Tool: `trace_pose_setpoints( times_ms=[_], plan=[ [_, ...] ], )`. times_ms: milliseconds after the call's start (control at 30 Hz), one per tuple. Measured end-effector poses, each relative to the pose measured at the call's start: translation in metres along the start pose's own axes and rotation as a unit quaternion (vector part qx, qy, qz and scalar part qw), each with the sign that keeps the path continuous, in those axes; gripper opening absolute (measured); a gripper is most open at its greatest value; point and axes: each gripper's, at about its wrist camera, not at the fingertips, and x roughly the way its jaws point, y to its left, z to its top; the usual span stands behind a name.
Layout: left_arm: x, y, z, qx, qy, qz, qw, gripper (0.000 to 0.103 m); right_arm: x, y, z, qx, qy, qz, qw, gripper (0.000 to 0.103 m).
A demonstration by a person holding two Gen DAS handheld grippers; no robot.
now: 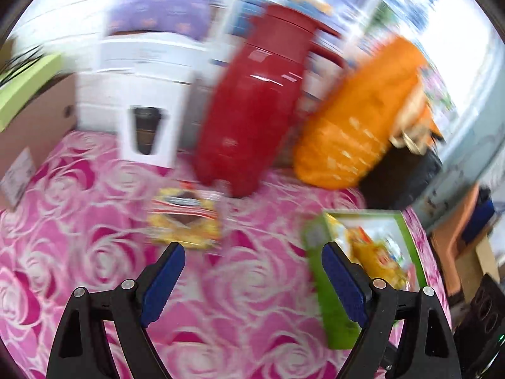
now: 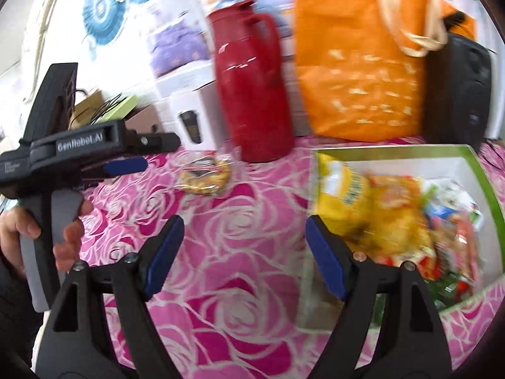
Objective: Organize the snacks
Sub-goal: 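Move the left tool toward the clear Danco Galette bag, then grasp the Danco Galette bag with the left tool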
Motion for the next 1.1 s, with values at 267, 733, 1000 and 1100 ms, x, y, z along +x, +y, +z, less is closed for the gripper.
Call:
trace_pose_setpoints(
  times_ms=[267,733,1000,1100],
  plan=[
    [-0.002,0.065,0.016,-0.026,-0.014,0.044,0.9986,0.088,0.073,0.024,0.018,0.007,0.049,0.03,0.998,0.078],
    [0.079,0.113,0.014,-0.062,0.054,0.005,0.9966,0.075,0.163,-0.001,0.032,0.076,0.095,0.022,0.992,0.072],
    [0.109,0.111,0.017,-0.067,0.073,-0.025,0.9947,0.059,0.183,-0.001,0.036,0.073,0.095,0.052,0.991,0.049],
    [0.115,0.101,0.015,-0.053,0.077,-0.03,0.9952,0.049,0.183,0.005,0.039,0.056,0.094,0.052,0.993,0.032]
  ],
)
